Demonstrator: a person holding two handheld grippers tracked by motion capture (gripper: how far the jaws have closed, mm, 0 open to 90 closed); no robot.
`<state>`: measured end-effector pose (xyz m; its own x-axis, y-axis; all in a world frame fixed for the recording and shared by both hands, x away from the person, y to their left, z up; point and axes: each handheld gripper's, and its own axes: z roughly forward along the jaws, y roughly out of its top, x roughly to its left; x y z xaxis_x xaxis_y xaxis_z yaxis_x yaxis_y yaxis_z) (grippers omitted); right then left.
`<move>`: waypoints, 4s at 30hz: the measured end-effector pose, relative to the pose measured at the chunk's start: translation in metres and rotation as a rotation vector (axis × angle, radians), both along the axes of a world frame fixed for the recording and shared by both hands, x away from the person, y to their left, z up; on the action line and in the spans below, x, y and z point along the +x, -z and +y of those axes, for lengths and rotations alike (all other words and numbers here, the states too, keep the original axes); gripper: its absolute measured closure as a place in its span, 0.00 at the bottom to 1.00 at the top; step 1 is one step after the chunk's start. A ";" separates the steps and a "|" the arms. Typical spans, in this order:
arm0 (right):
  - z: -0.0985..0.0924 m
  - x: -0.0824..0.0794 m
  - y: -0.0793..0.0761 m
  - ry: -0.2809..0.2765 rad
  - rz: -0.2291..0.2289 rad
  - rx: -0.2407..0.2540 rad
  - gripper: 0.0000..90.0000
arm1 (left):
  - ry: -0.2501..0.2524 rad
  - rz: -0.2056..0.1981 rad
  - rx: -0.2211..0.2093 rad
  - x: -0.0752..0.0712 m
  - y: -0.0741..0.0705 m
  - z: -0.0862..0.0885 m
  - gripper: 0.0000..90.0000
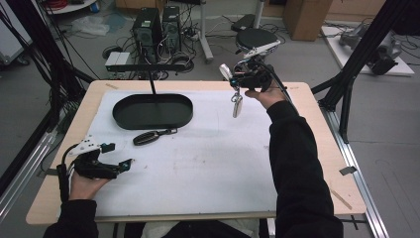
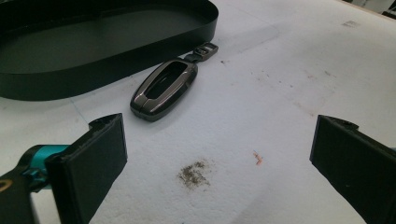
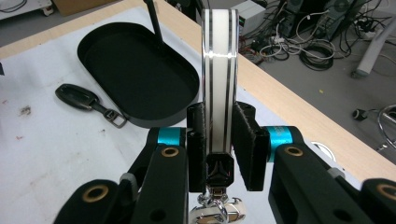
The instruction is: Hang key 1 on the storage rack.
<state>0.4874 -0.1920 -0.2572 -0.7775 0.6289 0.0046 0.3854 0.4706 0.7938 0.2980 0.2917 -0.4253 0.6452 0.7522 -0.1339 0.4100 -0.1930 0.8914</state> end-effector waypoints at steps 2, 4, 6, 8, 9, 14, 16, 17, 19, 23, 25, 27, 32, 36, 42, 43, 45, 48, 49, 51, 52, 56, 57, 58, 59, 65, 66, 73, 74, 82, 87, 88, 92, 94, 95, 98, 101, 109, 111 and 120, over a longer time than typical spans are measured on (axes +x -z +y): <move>0.003 0.001 -0.001 -0.005 -0.003 -0.001 0.85 | -0.001 0.000 -0.001 0.000 0.000 0.000 0.05; 0.007 0.003 -0.002 -0.008 0.008 -0.010 0.85 | -0.002 0.000 -0.002 0.000 0.000 0.000 0.05; 0.015 0.004 -0.006 -0.017 -0.005 -0.021 0.85 | -0.001 0.000 -0.002 0.000 0.000 0.000 0.05; 0.022 0.004 -0.010 -0.032 -0.011 0.001 0.85 | -0.001 -0.002 -0.002 0.000 0.000 0.001 0.05; 0.025 0.004 -0.011 -0.041 -0.010 0.004 0.85 | -0.002 -0.004 -0.005 0.000 0.000 0.001 0.05; 0.040 0.008 -0.011 -0.054 -0.008 -0.019 0.85 | 0.000 -0.005 -0.004 0.000 0.000 0.000 0.05; 0.043 0.009 -0.012 -0.059 -0.007 -0.019 0.85 | 0.000 -0.004 -0.006 0.000 0.000 0.000 0.05; 0.051 0.010 -0.016 -0.069 -0.007 -0.029 0.85 | 0.000 -0.004 -0.010 0.000 0.000 0.000 0.05; 0.058 0.012 -0.021 -0.084 -0.017 -0.012 0.85 | 0.001 -0.005 -0.008 0.000 0.000 0.001 0.05; 0.067 0.015 -0.023 -0.093 -0.016 -0.017 0.85 | 0.003 -0.006 -0.007 0.000 0.000 0.001 0.05; 0.073 0.016 -0.024 -0.098 -0.007 -0.029 0.85 | 0.001 -0.006 -0.012 0.000 0.000 0.001 0.05; 0.080 0.016 -0.028 -0.107 -0.015 -0.037 0.85 | 0.001 -0.004 -0.012 0.000 0.000 0.002 0.05; 0.099 0.016 -0.040 -0.137 -0.040 -0.045 0.85 | -0.001 -0.007 -0.014 0.000 0.000 0.003 0.05; 0.121 0.017 -0.048 -0.167 -0.049 -0.053 0.85 | -0.002 -0.008 -0.015 0.000 0.000 0.004 0.05; 0.145 0.018 -0.052 -0.192 -0.052 -0.059 0.85 | 0.001 -0.008 -0.016 -0.001 0.000 0.005 0.05; 0.149 0.019 -0.052 -0.195 -0.051 -0.060 0.85 | 0.001 -0.008 -0.017 -0.001 0.001 0.005 0.05; 0.156 0.022 -0.051 -0.201 -0.055 -0.062 0.85 | 0.004 -0.008 -0.016 -0.001 0.001 0.005 0.05; 0.164 0.025 -0.050 -0.199 -0.045 -0.065 0.85 | 0.005 -0.008 -0.017 -0.001 0.001 0.005 0.05; 0.169 0.030 -0.049 -0.194 -0.043 -0.073 0.85 | 0.005 -0.007 -0.020 -0.001 0.001 0.005 0.05; 0.172 0.031 -0.049 -0.189 -0.037 -0.074 0.85 | 0.004 -0.008 -0.020 -0.001 0.000 0.005 0.05; 0.174 0.034 -0.048 -0.184 -0.037 -0.071 0.85 | 0.005 -0.009 -0.023 -0.001 0.000 0.006 0.05; 0.181 0.047 -0.041 -0.160 -0.031 -0.058 0.85 | 0.004 -0.010 -0.029 0.000 0.001 0.007 0.05; 0.181 0.047 -0.041 -0.160 -0.031 -0.058 0.85 | 0.004 -0.010 -0.029 0.000 0.001 0.007 0.05; 0.181 0.053 -0.039 -0.143 -0.014 -0.037 0.85 | 0.005 -0.010 -0.027 0.000 0.001 0.007 0.05; 0.181 0.053 -0.039 -0.143 -0.014 -0.037 0.85 | 0.005 -0.010 -0.027 0.000 0.001 0.007 0.05; 0.177 0.068 -0.033 -0.105 -0.010 0.030 0.85 | 0.007 -0.003 -0.023 0.000 0.001 0.007 0.05; 0.177 0.069 -0.033 -0.093 0.000 0.060 0.85 | 0.007 -0.002 -0.025 0.000 0.001 0.007 0.05; 0.178 0.075 -0.032 -0.068 -0.018 0.056 0.85 | 0.003 0.000 -0.033 0.001 0.002 0.007 0.05; 0.178 0.077 -0.032 -0.048 -0.021 0.062 0.85 | 0.003 0.000 -0.033 0.001 0.002 0.007 0.05; 0.173 0.085 -0.029 0.001 -0.037 0.099 0.85 | 0.008 0.001 -0.042 0.001 0.001 0.007 0.05; 0.168 0.087 -0.018 0.004 -0.017 0.115 0.84 | 0.009 0.002 -0.049 0.002 0.002 0.008 0.05; 0.167 0.087 -0.016 0.003 -0.012 0.119 0.84 | 0.012 0.004 -0.043 0.002 0.002 0.008 0.05; 0.160 0.085 -0.007 -0.010 0.026 0.162 0.81 | 0.009 0.002 -0.045 0.001 0.001 0.007 0.05; 0.152 0.082 -0.001 -0.015 0.037 0.182 0.69 | 0.006 -0.001 -0.046 0.001 0.001 0.007 0.05; 0.150 0.081 0.000 -0.014 0.044 0.180 0.66 | 0.006 -0.001 -0.046 0.001 0.001 0.007 0.05; 0.142 0.077 0.001 -0.016 0.043 0.187 0.60 | 0.007 -0.003 -0.045 0.001 0.001 0.007 0.05; 0.134 0.075 0.002 -0.006 0.043 0.196 0.52 | 0.008 -0.005 -0.043 0.000 0.000 0.008 0.05; 0.118 0.072 0.007 0.025 0.069 0.181 0.29 | 0.002 -0.008 -0.047 0.000 0.000 0.008 0.05; 0.114 0.071 0.009 0.034 0.066 0.168 0.21 | 0.003 -0.008 -0.042 0.000 0.000 0.008 0.05; 0.094 0.057 0.015 0.014 0.035 0.097 0.01 | -0.001 -0.007 -0.040 0.000 0.000 0.008 0.05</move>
